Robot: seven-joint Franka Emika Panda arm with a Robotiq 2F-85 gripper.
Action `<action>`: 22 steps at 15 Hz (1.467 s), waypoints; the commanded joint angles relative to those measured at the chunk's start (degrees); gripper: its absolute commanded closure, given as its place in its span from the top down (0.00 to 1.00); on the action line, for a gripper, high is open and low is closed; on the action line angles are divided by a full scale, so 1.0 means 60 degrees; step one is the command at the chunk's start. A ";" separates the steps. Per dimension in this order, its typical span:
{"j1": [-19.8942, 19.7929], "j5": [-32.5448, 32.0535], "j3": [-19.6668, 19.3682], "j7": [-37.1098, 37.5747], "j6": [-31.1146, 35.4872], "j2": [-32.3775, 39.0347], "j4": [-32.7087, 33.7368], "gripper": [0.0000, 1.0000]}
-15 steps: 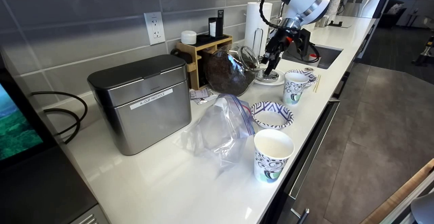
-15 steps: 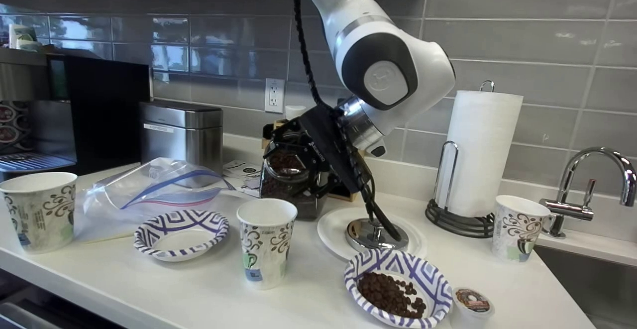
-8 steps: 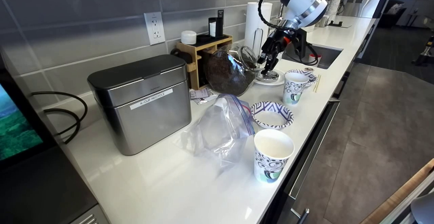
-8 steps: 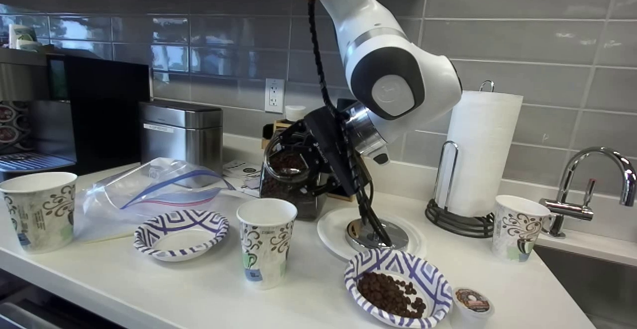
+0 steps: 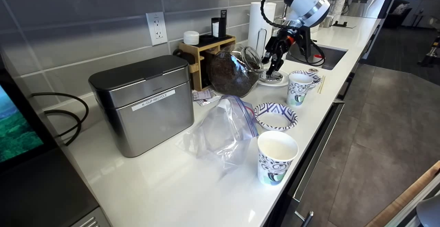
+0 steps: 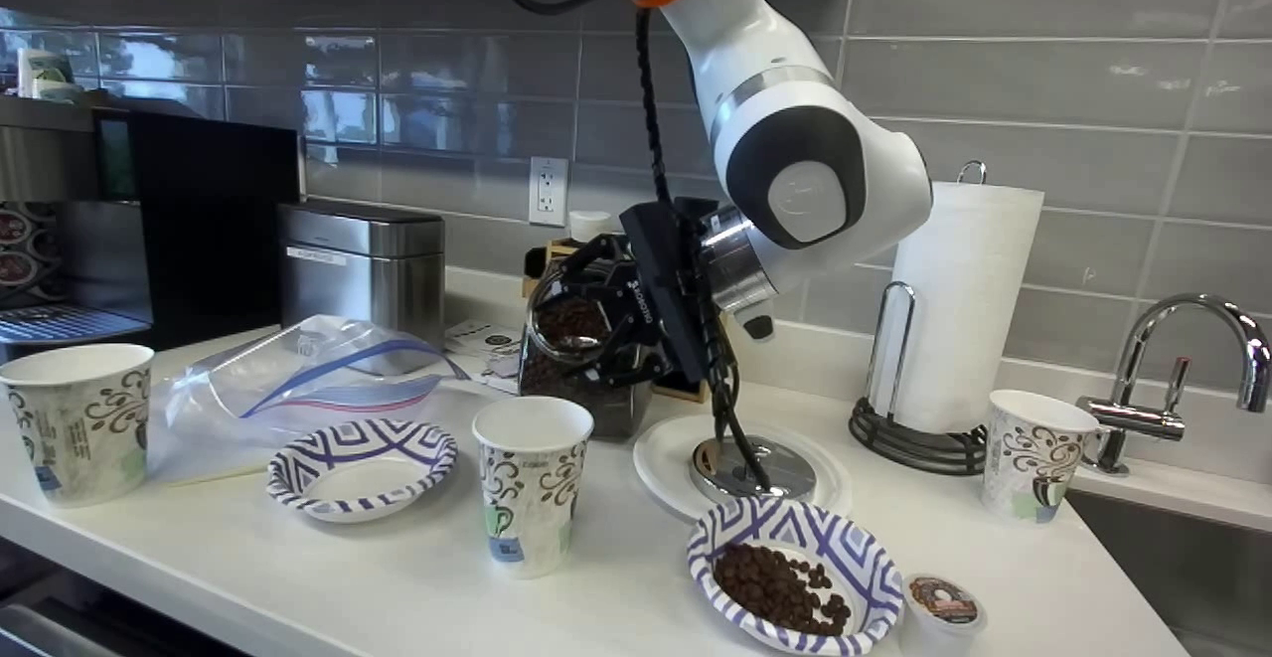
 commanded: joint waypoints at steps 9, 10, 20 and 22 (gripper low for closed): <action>-0.0040 0.0052 0.0160 0.1031 -0.0146 0.0548 0.0732 0.27; -0.0040 0.0044 0.0165 0.1064 -0.0152 0.0555 0.0731 0.27; -0.0037 -0.0030 0.0164 0.1567 -0.0207 0.0675 0.0798 0.02; -0.0063 0.0020 0.0182 0.1623 -0.0198 0.0622 0.0805 0.00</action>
